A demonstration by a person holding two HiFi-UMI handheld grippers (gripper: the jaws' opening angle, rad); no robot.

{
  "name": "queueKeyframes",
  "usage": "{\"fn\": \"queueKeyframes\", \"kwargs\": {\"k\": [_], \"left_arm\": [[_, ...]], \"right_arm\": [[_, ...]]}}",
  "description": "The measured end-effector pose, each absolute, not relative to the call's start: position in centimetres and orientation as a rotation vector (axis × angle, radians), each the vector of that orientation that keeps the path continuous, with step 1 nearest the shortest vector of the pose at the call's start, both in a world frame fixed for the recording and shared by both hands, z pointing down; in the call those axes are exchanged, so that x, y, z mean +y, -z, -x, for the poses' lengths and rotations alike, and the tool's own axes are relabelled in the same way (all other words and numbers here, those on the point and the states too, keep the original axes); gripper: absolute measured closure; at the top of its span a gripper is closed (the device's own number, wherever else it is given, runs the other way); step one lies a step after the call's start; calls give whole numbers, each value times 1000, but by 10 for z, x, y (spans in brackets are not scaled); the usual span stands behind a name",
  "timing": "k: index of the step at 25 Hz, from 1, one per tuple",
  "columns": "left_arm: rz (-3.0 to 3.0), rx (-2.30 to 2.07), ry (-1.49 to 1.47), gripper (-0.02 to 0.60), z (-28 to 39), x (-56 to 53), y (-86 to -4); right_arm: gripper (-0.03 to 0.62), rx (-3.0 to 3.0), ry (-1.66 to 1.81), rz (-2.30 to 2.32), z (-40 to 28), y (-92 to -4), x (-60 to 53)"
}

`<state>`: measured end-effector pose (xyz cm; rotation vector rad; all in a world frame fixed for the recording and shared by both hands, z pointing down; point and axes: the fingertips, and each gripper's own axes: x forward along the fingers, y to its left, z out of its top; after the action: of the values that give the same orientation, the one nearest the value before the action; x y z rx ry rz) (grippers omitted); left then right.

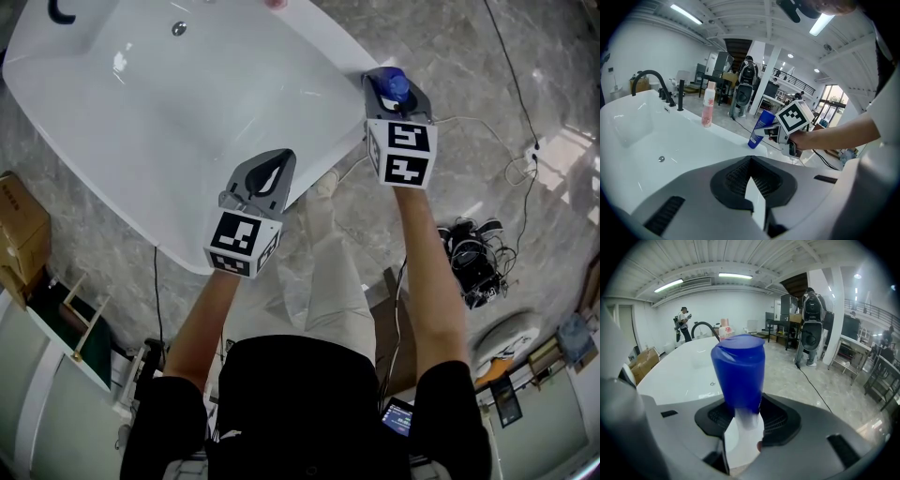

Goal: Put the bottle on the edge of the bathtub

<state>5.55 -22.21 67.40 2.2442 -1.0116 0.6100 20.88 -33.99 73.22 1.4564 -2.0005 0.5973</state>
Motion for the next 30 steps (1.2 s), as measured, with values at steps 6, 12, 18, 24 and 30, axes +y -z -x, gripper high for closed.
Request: {"fn": "queueKeyframes", "kwargs": {"k": [6, 12, 18, 24, 30], "left_arm": [[-2298, -1009, -682, 572, -53, -220, -676], [-2295, -1010, -703, 572, -50, -218, -677], [-2272, -1015, -670, 572, -48, -225, -673], [-2279, -1018, -664, 572, -50, -228, -670], [-2287, -1012, -643, 572, -54, -230, -659]], "right_arm": [[424, -1992, -597, -1456, -208, -734, -340], [422, -1977, -603, -1459, -211, -735, -340], [422, -1978, -607, -1437, -211, -736, -341], [395, -1995, -639, -1431, -211, -733, -337], [381, -1986, -653, -1443, -216, -725, -331]]}}
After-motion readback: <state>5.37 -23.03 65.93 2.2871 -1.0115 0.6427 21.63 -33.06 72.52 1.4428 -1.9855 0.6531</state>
